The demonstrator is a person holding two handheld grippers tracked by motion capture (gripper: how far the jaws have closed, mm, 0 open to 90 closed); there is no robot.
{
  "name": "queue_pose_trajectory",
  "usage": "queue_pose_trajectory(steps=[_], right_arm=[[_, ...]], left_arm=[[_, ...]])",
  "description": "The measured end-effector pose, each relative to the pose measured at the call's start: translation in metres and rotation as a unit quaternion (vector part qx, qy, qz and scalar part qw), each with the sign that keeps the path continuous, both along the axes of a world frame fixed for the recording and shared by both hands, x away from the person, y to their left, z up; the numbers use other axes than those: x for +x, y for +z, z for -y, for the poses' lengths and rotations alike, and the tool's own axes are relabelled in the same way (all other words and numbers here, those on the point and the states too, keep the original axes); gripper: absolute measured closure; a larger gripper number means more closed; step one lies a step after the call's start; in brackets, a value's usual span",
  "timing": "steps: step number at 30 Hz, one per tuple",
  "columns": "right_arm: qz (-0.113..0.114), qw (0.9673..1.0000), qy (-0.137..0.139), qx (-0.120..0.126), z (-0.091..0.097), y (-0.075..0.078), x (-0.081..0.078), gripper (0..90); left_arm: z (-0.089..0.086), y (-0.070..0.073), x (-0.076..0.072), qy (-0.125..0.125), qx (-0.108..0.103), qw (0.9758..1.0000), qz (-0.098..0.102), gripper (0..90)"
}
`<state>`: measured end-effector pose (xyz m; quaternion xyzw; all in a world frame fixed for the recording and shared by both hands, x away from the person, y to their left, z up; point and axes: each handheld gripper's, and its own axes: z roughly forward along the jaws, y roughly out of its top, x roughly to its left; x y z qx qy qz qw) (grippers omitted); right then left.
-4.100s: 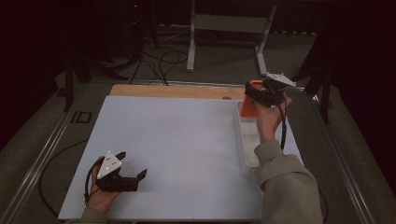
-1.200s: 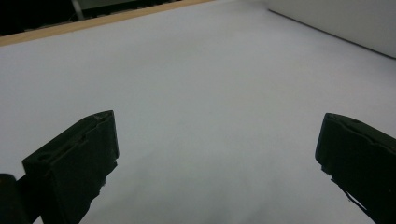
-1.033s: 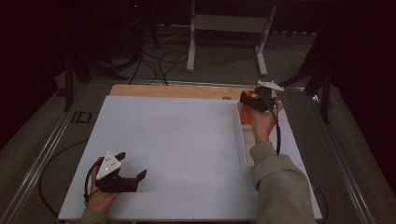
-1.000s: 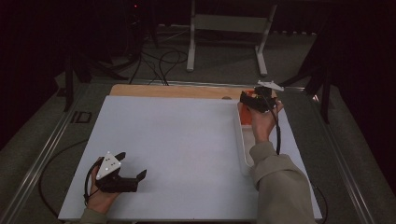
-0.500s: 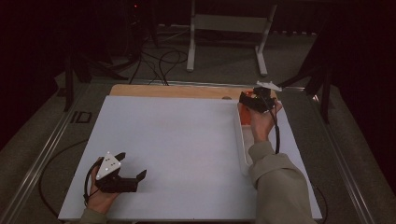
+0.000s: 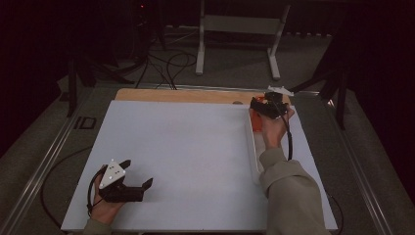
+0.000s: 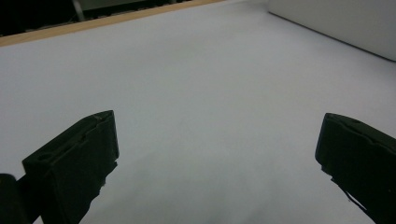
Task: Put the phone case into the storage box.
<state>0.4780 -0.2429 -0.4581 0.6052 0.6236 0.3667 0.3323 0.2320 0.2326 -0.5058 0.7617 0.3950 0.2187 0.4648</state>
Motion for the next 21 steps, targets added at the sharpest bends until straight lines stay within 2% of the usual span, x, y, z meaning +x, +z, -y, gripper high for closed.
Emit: queue_pose_trajectory(steps=[11,21], right_arm=[[-0.008,0.9999,0.002,-0.014,-0.0032,-0.0041,0.0016,14.8],[-0.013,0.9999,0.006,-0.007,-0.0018,-0.0034,0.0013,14.0]], left_arm=[[-0.0004,0.0001,-0.0004,0.001,-0.001,1.0000,0.000,0.5],[-0.0006,0.0001,-0.0002,0.002,0.000,1.0000,0.000,0.5]])
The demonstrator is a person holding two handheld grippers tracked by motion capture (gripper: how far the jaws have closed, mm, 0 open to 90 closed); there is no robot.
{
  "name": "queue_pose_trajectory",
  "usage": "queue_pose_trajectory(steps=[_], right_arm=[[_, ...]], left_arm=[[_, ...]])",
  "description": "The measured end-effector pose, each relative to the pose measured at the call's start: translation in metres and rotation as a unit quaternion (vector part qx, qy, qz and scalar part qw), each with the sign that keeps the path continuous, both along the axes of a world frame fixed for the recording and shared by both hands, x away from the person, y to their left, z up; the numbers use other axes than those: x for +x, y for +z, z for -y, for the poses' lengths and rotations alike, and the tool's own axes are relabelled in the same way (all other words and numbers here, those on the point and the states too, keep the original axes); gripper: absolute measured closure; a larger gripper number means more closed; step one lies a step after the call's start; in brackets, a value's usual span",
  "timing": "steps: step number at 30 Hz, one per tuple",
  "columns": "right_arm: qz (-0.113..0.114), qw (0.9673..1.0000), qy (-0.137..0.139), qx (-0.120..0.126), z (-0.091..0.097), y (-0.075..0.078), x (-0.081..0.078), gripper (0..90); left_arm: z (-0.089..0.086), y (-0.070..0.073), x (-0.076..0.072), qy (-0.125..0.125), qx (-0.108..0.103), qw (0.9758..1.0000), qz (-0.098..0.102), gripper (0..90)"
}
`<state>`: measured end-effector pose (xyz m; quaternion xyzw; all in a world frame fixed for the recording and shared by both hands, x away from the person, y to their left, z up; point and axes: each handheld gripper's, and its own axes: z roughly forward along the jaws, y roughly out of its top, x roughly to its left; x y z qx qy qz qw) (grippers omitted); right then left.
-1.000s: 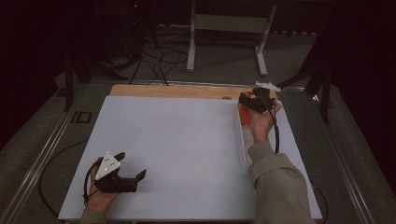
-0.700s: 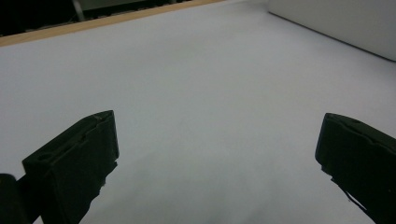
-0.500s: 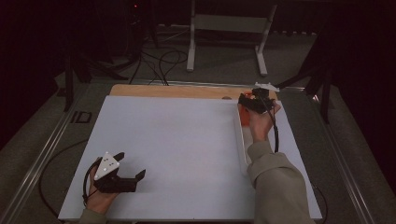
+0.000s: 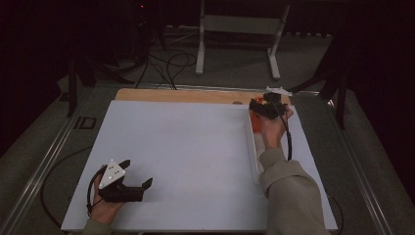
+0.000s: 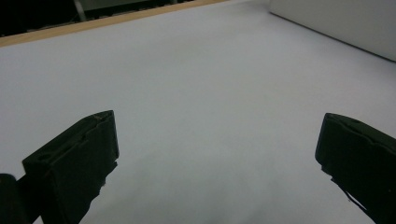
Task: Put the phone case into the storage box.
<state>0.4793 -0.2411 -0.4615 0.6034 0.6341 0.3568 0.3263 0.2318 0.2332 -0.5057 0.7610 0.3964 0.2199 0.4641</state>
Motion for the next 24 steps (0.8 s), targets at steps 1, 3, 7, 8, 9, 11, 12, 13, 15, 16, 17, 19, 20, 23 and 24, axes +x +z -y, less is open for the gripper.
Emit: queue_pose_trajectory(steps=[1,3,7,8,9,11,12,13,15,16,17,19,20,23,24], right_arm=[[0.000,1.0000,0.001,0.001,0.000,0.000,0.000,14.0],[-0.002,1.0000,0.001,0.002,0.000,0.001,0.000,13.8],[-0.003,1.0000,-0.001,0.008,0.001,0.001,-0.001,12.7],[-0.002,0.9999,0.002,0.012,0.002,0.002,-0.001,11.1],[-0.001,0.9999,0.003,0.012,0.001,0.002,-0.001,9.9],[-0.003,0.9999,0.002,0.011,0.001,0.002,-0.001,8.9],[-0.001,1.0000,0.001,0.007,0.001,0.002,-0.001,8.2],[0.000,1.0000,-0.001,0.005,0.001,0.002,-0.001,7.8],[0.007,1.0000,-0.002,0.002,0.001,0.004,-0.002,7.5],[0.010,1.0000,-0.001,0.000,0.001,0.005,-0.003,7.5],[0.012,0.9999,-0.002,-0.003,0.001,0.005,-0.003,7.4],[0.016,0.9999,-0.006,0.001,0.002,0.007,-0.004,7.5],[0.019,0.9998,-0.009,0.002,0.003,0.008,-0.005,7.5],[0.021,0.9997,-0.008,0.006,0.004,0.010,-0.006,7.6],[0.024,0.9997,-0.007,0.008,0.004,0.012,-0.008,7.5]], left_arm=[[0.000,0.000,0.000,0.000,0.000,1.0000,0.000,0.5],[0.000,0.000,0.000,0.000,0.000,1.0000,0.000,0.5],[0.000,0.000,0.000,0.000,0.000,1.0000,0.000,0.6],[0.000,0.000,0.000,0.000,0.000,1.0000,0.000,0.6],[0.000,0.000,0.000,0.000,0.000,1.0000,0.000,0.5],[0.000,0.000,0.000,0.000,0.001,1.0000,-0.001,0.6],[0.000,0.000,0.000,0.000,0.001,1.0000,-0.001,0.6],[0.000,0.000,0.000,0.000,0.001,1.0000,0.000,0.6],[0.000,0.000,0.000,0.000,0.001,1.0000,-0.001,0.5],[0.000,0.000,0.000,0.000,0.001,1.0000,-0.001,0.5],[0.000,0.000,0.000,0.000,0.000,1.0000,0.000,0.5],[0.000,0.000,0.000,0.000,-0.001,1.0000,0.000,0.5],[0.000,0.000,0.000,0.001,-0.001,1.0000,0.000,0.6],[0.000,0.000,0.000,0.001,-0.001,1.0000,0.000,0.6],[0.000,0.000,0.000,0.001,0.000,1.0000,0.000,0.5]])
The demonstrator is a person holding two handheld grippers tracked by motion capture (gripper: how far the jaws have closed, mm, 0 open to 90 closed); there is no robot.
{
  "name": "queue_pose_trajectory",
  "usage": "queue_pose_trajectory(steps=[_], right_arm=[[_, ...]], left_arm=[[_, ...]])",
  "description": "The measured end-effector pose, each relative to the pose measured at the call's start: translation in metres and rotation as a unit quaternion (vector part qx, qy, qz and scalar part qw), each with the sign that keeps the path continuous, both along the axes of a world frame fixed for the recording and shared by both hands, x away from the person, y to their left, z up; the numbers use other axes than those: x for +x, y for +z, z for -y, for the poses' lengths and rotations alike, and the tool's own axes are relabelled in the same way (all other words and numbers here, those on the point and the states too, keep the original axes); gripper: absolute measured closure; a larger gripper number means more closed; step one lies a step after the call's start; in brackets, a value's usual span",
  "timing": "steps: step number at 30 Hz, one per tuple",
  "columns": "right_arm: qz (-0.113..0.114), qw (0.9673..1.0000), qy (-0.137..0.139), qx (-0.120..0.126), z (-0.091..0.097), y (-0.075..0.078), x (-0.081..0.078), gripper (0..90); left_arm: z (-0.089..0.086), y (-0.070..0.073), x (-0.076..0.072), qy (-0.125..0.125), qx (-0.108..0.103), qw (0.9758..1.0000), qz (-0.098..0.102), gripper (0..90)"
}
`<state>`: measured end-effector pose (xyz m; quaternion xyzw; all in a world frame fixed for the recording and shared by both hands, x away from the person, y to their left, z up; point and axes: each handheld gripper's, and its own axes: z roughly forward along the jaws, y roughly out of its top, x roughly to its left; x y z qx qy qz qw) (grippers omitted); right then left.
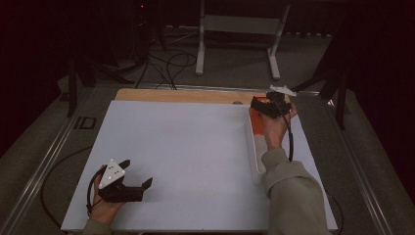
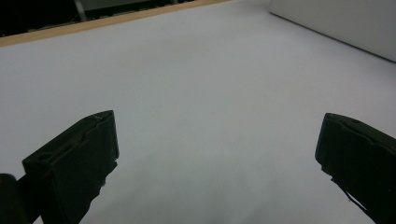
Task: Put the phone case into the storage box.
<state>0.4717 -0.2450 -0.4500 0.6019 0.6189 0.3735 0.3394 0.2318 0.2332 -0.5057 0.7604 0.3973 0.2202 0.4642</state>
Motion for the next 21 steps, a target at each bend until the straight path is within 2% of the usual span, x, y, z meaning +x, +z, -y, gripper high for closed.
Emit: queue_pose_trajectory(steps=[5,8,11,15,21], right_arm=[[-0.002,1.0000,0.005,0.006,-0.001,0.004,-0.004,7.6],[0.000,0.9997,0.022,0.013,-0.004,0.006,-0.009,7.6],[0.000,0.9996,0.027,0.013,-0.005,0.008,-0.012,7.6],[-0.005,0.9990,0.036,0.026,-0.007,0.012,-0.019,7.6],[-0.007,0.9984,0.054,0.018,-0.008,0.013,-0.031,7.6]], left_arm=[[0.000,0.000,0.000,0.000,0.000,1.0000,0.000,0.5],[0.000,0.000,0.000,0.000,0.001,1.0000,0.000,0.6],[0.001,0.000,0.000,-0.001,0.002,1.0000,0.000,0.5],[0.001,0.000,0.001,-0.001,0.002,1.0000,0.000,0.6],[0.001,0.000,0.001,-0.002,0.003,1.0000,-0.002,0.5]])
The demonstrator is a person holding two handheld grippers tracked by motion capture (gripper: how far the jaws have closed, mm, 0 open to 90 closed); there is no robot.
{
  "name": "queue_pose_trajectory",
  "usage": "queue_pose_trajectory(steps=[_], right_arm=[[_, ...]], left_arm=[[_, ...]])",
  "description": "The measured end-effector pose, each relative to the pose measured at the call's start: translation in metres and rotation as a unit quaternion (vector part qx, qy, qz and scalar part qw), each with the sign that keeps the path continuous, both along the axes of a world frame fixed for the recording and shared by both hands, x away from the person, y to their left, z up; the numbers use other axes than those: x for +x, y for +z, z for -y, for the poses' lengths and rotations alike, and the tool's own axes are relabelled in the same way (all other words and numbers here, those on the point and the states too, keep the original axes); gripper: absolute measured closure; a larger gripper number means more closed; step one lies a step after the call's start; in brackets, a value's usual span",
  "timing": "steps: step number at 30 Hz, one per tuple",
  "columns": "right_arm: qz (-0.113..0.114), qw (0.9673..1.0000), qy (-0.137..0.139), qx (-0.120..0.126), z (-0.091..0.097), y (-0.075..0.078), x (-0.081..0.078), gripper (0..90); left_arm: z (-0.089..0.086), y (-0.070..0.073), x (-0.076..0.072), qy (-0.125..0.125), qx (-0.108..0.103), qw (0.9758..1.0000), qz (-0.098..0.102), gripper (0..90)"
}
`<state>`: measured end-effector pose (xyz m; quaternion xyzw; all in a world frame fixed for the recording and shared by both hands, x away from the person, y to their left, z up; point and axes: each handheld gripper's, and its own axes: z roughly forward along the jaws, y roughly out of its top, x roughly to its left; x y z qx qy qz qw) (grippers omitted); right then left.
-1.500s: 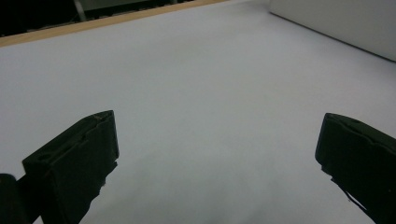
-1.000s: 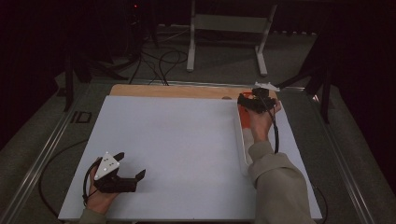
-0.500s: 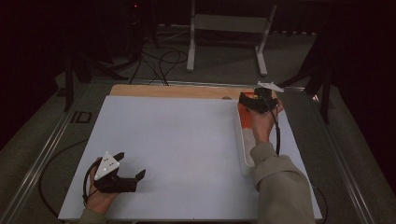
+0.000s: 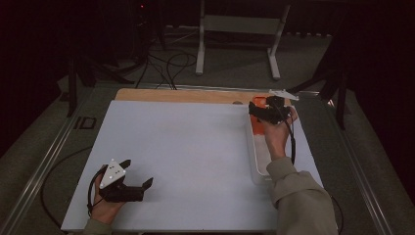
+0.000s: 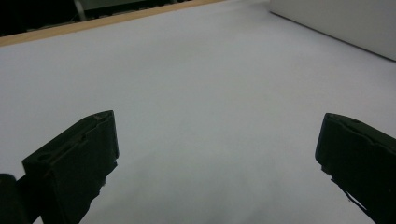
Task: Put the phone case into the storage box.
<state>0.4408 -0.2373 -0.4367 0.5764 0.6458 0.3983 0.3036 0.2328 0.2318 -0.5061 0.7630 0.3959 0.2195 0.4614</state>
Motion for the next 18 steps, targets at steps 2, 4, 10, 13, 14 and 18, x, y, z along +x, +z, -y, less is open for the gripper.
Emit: queue_pose_trajectory(steps=[2,4,10,13,14,18], right_arm=[[0.000,1.0000,0.009,-0.002,-0.002,0.000,-0.005,7.6],[0.000,0.9998,0.017,0.000,-0.004,0.000,-0.009,7.6],[0.001,0.9990,0.045,0.008,-0.012,0.003,-0.024,7.6],[-0.002,0.9982,0.057,0.020,-0.015,0.004,-0.033,8.0],[-0.003,0.9981,0.057,0.023,-0.015,0.004,-0.034,8.3],[-0.011,0.9974,0.061,0.036,-0.017,0.004,-0.044,8.4]], left_arm=[[0.001,0.000,0.000,0.000,0.000,1.0000,0.000,0.5],[0.001,0.000,0.000,-0.001,0.000,1.0000,0.001,0.5],[0.001,0.000,0.000,-0.001,0.000,1.0000,0.001,0.5],[0.001,0.000,0.000,-0.001,0.000,1.0000,0.001,0.5],[0.000,0.000,0.000,-0.001,0.000,1.0000,0.000,0.5],[0.000,0.000,0.000,-0.001,-0.001,1.0000,0.001,0.5]])
